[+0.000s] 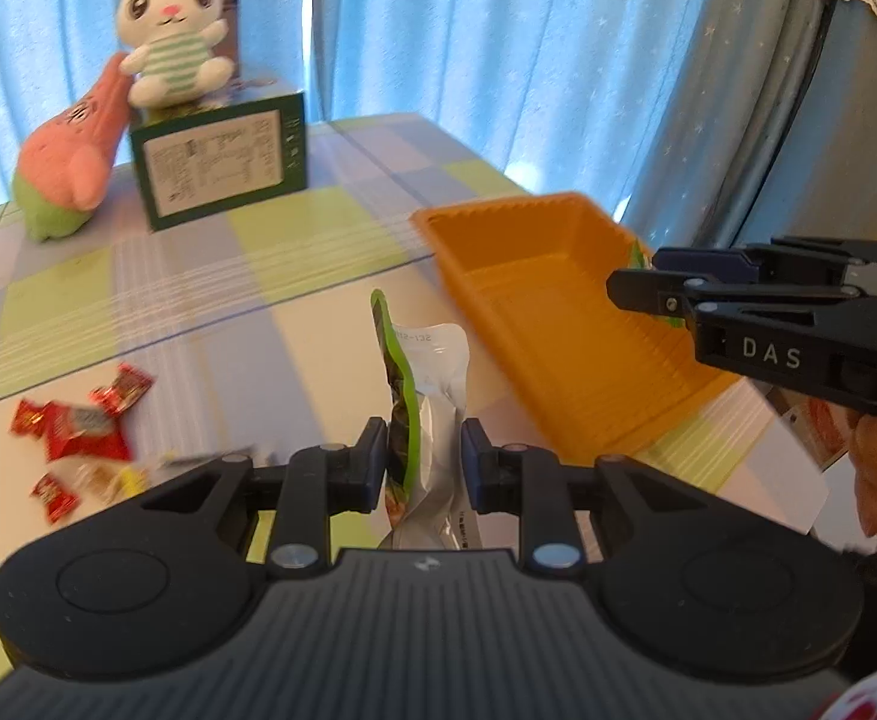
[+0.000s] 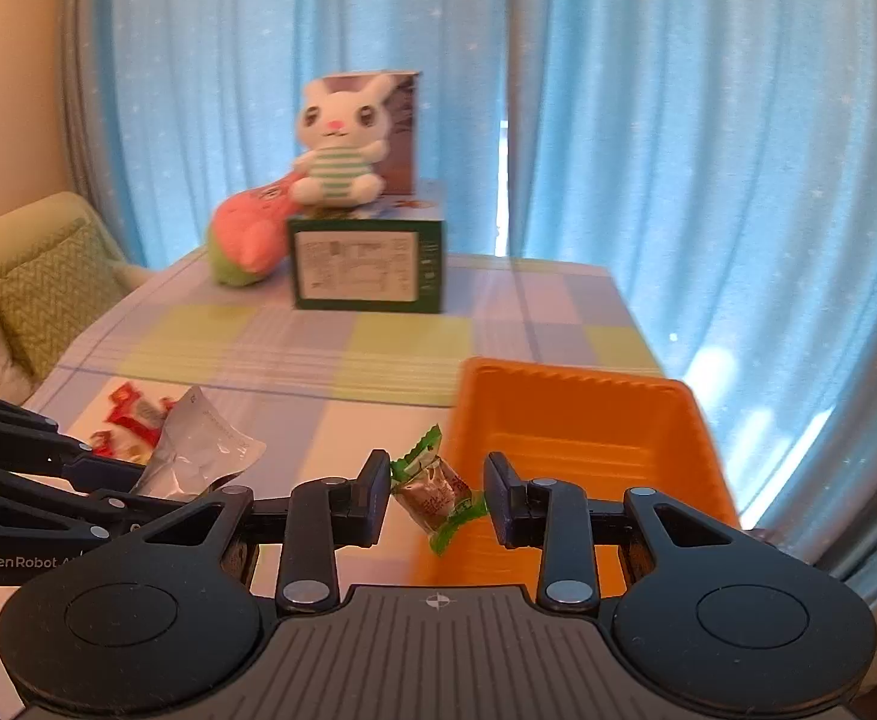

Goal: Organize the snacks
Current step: 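Carry the bone snack with the left gripper while the right gripper grasps the green-wrapped candy, then lower both held snacks into the orange tray and open both grippers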

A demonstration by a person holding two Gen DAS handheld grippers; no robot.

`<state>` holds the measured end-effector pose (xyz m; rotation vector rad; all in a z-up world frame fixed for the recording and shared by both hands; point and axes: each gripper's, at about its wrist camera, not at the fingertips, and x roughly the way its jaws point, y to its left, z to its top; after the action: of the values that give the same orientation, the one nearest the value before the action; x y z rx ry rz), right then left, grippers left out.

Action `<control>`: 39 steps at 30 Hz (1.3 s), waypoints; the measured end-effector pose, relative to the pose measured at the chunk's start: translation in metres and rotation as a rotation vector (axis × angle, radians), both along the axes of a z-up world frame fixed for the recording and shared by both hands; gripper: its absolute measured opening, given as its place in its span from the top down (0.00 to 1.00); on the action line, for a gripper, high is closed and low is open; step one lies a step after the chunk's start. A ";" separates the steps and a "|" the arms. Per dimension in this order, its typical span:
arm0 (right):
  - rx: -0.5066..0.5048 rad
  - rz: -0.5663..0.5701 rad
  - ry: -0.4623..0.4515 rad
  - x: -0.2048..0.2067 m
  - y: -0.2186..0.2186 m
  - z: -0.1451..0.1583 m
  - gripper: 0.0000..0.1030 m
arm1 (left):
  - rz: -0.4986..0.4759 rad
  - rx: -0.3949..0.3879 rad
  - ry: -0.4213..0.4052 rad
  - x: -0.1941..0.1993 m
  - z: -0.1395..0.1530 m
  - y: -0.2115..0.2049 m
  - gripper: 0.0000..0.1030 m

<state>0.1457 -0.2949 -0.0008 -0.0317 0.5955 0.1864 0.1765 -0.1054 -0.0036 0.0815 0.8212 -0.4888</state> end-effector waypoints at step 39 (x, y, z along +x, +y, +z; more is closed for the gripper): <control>0.188 -0.150 0.100 0.035 -0.096 -0.020 0.24 | 0.053 -0.023 0.003 0.010 -0.013 -0.038 0.35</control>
<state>0.1807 -0.3909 -0.0212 0.2047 0.6748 0.0981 0.1864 -0.1439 -0.0169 0.0376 0.8185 -0.4483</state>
